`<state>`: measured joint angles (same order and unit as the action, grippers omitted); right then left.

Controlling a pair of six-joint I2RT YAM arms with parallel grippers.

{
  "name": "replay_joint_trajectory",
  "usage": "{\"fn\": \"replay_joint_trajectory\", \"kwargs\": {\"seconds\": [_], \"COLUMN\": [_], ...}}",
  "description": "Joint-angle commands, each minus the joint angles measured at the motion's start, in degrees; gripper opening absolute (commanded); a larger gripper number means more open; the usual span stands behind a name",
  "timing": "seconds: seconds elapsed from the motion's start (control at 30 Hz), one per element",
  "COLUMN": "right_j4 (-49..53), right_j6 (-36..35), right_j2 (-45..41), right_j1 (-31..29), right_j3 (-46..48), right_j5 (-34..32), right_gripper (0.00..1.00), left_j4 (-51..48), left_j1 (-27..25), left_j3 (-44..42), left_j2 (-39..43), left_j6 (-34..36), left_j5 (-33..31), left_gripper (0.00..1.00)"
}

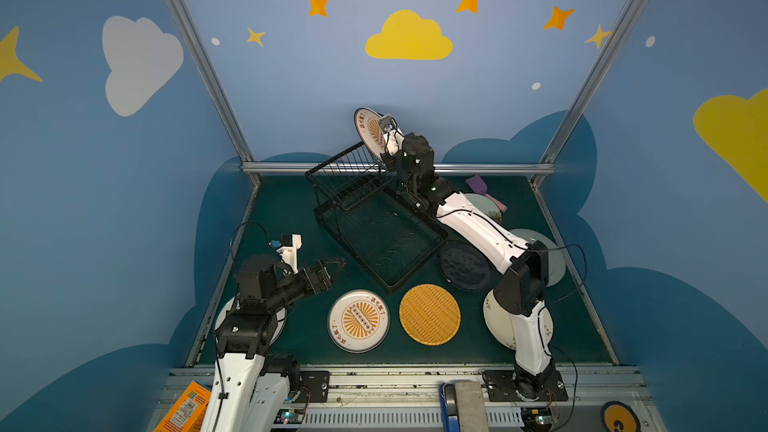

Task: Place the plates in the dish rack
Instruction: 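Carry the orange-printed plate with the right gripper to the rack's far end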

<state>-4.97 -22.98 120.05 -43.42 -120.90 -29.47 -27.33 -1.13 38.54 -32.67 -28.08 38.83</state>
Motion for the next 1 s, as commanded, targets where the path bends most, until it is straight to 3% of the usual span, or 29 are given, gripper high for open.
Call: {"fn": "replay_joint_trajectory", "kwargs": {"seconds": [0.0, 0.97], "right_j4": [-2.8, 0.3], "right_j6": [0.3, 1.5], "right_j2": [-0.2, 3.6], "right_j1": [0.4, 1.0], "right_j3": [-2.5, -4.2], "right_j5": [-0.1, 0.0], "right_gripper": [0.00, 0.00], "left_j4": [1.8, 2.5], "left_j1": [0.5, 0.9], "left_j3": [-0.5, -0.8], "left_j2": [0.6, 1.4], "left_j6": [0.0, -0.3], "left_j5": [1.1, 1.7], "left_gripper": [1.00, 1.00]}}
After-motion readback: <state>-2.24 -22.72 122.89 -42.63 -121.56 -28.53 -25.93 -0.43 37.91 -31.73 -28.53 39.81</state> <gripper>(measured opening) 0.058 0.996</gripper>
